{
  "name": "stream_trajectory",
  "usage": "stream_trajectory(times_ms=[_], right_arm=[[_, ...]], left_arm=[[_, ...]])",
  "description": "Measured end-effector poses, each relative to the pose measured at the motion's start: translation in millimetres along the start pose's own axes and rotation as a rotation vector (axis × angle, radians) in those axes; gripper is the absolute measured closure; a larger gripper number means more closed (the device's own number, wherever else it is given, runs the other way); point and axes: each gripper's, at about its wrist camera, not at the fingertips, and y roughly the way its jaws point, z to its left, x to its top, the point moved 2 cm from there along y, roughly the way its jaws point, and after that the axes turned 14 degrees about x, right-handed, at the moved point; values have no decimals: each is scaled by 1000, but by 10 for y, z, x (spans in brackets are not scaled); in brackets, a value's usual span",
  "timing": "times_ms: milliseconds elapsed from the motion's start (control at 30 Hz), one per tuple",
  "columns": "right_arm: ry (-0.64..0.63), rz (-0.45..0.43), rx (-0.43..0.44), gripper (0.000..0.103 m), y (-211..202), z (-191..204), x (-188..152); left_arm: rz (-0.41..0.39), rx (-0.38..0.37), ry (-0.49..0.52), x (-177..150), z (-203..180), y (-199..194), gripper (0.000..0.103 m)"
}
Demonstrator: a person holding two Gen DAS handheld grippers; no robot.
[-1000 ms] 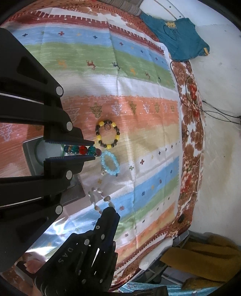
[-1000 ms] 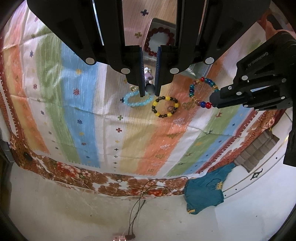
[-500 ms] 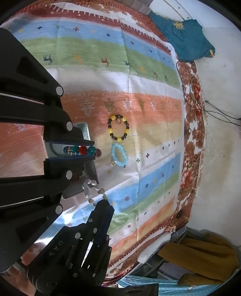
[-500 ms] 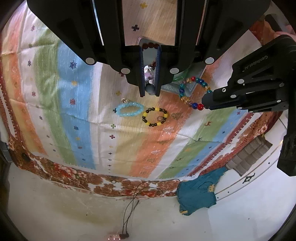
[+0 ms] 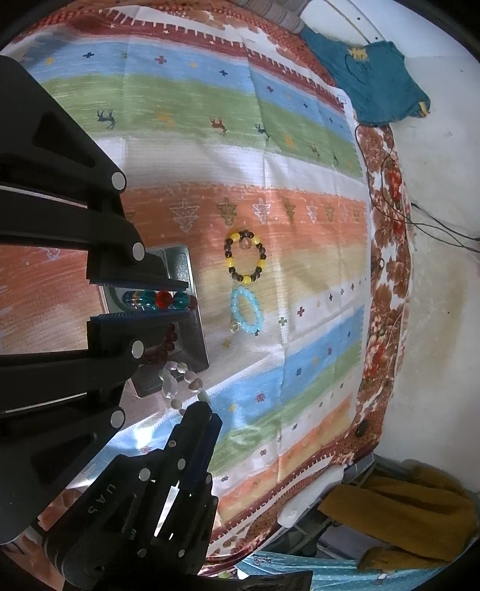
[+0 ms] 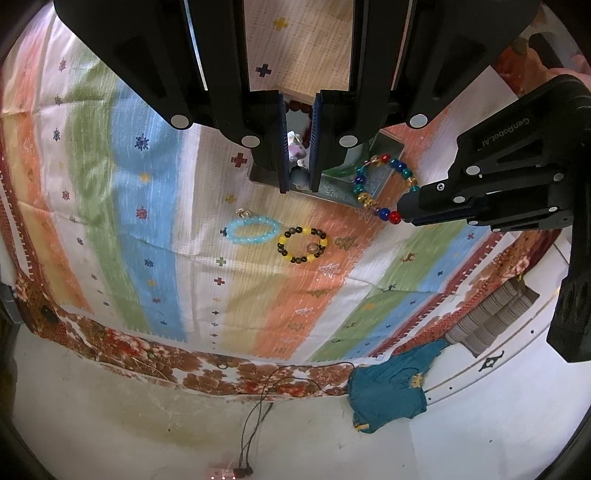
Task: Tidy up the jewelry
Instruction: 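Open both tools to drop the bracelets into the tin, then move both open tools toward the yellow-black and light blue bracelets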
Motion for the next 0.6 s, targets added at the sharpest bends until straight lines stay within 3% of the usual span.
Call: stream_trajectory(times_ms=[33,67,100,133,267,500,600], right_arm=[[13,11,-11,89,18,-26,-11],[17,18,-20,85,29,-42,-22],[15,21,-29,73,40,-54,-23],[10,22,-44,69,44,-62,-28],[19,30,-57,69,57,-105,-23],[34,40,-81,62,100,-179,6],[47,47,-84,60,124,-222,14]], left_arm=[[-1,2,-8,-1,21,-7,86],[0,6,-20,1,47,-13,75],[-1,9,-26,0,63,-16,72],[-1,19,-32,5,91,-9,72],[12,42,-64,33,191,42,70],[22,66,-83,39,252,99,52],[33,76,-85,38,271,145,51]])
